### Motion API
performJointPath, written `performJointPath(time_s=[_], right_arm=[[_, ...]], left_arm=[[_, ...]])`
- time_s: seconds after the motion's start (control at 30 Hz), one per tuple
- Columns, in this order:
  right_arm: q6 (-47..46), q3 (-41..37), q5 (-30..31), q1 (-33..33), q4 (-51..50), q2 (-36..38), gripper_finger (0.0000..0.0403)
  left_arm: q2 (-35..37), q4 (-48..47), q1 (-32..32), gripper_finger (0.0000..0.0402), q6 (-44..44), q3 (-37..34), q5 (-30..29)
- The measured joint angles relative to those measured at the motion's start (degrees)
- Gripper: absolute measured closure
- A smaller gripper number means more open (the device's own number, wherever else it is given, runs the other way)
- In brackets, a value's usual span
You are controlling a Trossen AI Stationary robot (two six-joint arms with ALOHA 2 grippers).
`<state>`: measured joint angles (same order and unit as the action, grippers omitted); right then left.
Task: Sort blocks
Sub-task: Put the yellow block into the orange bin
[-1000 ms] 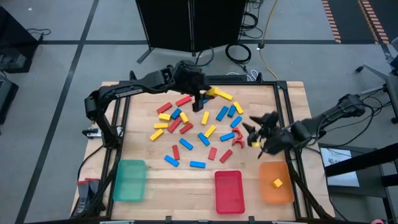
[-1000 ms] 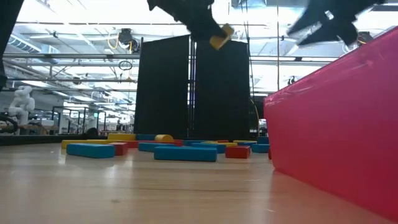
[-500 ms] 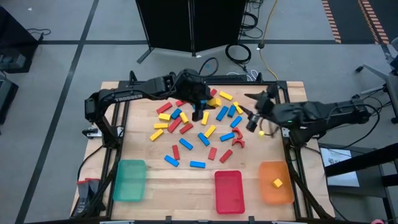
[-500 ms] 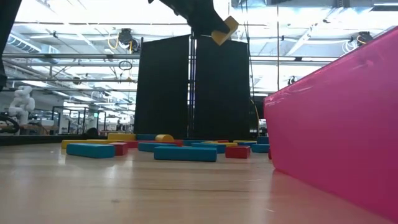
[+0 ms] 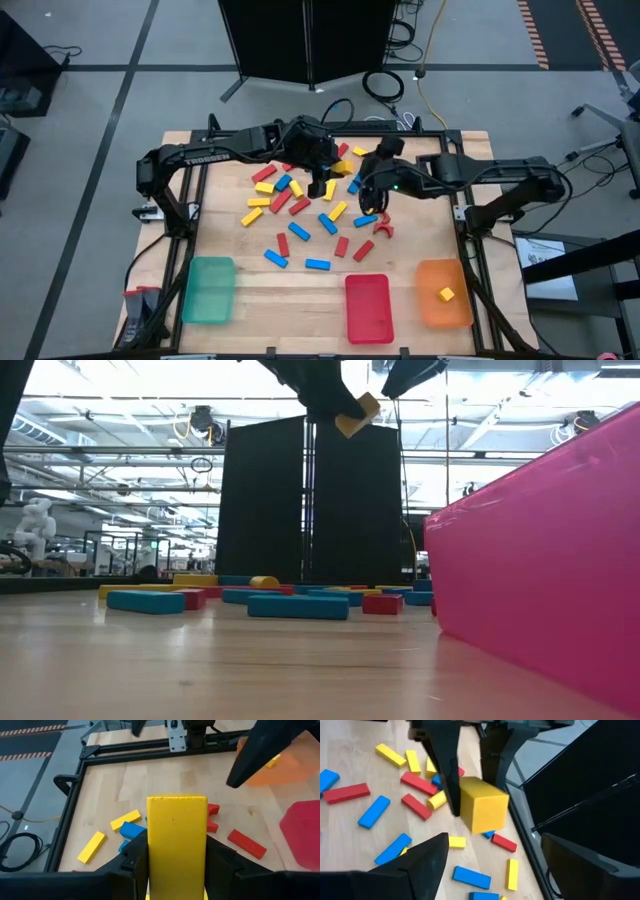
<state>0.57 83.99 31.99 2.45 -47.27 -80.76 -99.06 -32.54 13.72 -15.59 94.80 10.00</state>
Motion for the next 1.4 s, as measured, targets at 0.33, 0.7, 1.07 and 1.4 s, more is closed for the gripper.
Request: performJointPath(time_s=[0.33,0.7,1.07,1.4], right_arm=[[2.63,0.06,-6.27,-3.58,2.53,-0.51,0.0098],[4.96,0.06,-9.49,-3.64,3.87,-0.25,0.0106],[6.16,0.06,-9.67,-3.62,3.76,-0.25,0.0185],[7.24,0.06,-10.27,-3.62,3.65,-0.39,0.0286]], left_arm=[[-0.03,0.6,-2.83,0.0267,-5.4,0.0,-2.74],[-0.05,2.89,-3.13,0.0267,-5.93,0.0,-3.3],[-0.07,4.33,-3.15,0.0267,-5.86,0.0,-3.19],[-0.07,4.62,-3.15,0.0267,-6.87,0.0,-3.23]])
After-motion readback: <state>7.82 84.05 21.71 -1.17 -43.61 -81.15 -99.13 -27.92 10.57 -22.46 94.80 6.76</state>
